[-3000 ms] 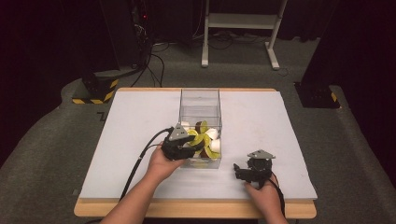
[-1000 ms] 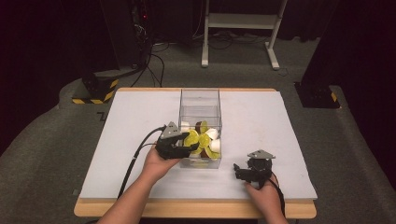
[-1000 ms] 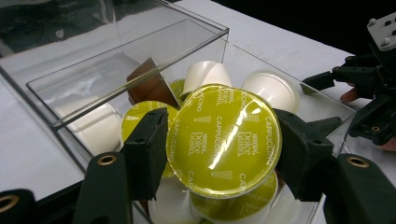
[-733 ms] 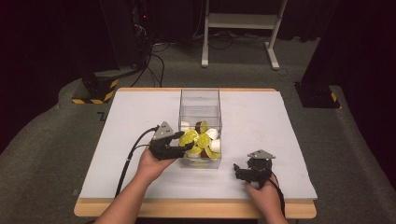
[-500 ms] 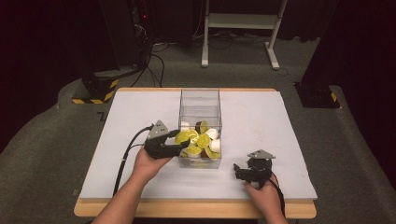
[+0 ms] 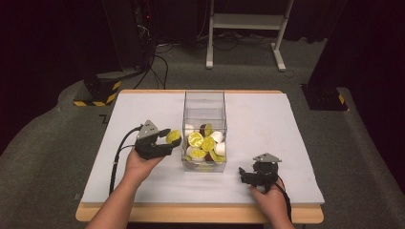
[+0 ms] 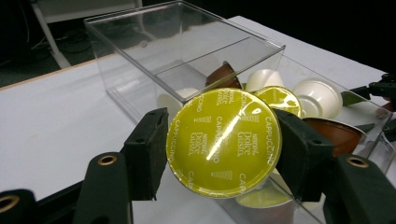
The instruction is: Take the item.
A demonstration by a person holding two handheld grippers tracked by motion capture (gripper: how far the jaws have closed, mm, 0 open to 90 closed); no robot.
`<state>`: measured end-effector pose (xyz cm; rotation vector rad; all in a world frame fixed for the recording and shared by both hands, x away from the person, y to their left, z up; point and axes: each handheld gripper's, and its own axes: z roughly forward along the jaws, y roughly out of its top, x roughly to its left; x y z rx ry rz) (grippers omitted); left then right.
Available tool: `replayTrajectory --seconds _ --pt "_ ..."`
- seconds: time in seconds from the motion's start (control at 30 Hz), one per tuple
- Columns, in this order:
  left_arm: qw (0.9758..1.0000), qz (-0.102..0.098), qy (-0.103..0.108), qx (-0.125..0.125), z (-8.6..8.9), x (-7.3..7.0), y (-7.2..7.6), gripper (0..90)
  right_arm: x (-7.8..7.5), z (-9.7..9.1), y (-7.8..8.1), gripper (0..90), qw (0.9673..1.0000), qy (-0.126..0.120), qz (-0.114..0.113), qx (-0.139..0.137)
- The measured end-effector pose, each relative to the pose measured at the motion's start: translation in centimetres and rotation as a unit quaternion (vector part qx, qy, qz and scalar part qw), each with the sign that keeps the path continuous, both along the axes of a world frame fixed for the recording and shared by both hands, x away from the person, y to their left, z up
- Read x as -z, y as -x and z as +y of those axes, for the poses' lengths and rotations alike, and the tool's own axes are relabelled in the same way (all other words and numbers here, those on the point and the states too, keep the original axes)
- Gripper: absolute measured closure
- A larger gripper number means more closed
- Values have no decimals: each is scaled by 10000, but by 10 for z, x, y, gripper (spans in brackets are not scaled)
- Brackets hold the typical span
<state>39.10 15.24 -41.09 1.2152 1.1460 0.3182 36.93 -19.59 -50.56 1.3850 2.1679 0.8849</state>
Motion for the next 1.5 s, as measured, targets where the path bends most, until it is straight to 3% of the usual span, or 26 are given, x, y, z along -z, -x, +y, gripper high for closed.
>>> replayTrajectory --seconds 0.1,0.13,0.5,0.6,0.7,0.8,0.87,0.93,1.27,1.5 --pt "9999 -1 -163 40 7 1 0 401 0 0 0 96 10000 0 1 0" --pt "9940 3 -1030 376 24 4 0 402 0 0 0 97 10000 0 1 1" --pt "9947 109 -1017 113 45 13 -3 401 0 0 0 97 10000 -1 1 1" --pt "9940 123 -1085 113 49 15 -3 401 0 0 0 97 10000 -1 0 1" --pt "9948 151 -1008 20 52 18 -4 401 0 0 0 97 10000 -2 1 1" --pt "9935 180 -1127 -16 59 22 -6 401 0 0 0 97 10000 -1 1 0" --pt "9940 218 -1069 -89 61 25 -7 401 0 0 0 97 10000 -2 0 0" --pt "9923 251 -1209 -88 65 28 -8 401 0 0 0 97 10000 -2 2 0" --pt "9924 382 -1136 -288 73 42 -15 401 0 0 0 97 10000 -3 2 -1" --pt "9895 473 -1316 -355 78 50 -19 401 0 0 0 97 10000 -4 2 1"
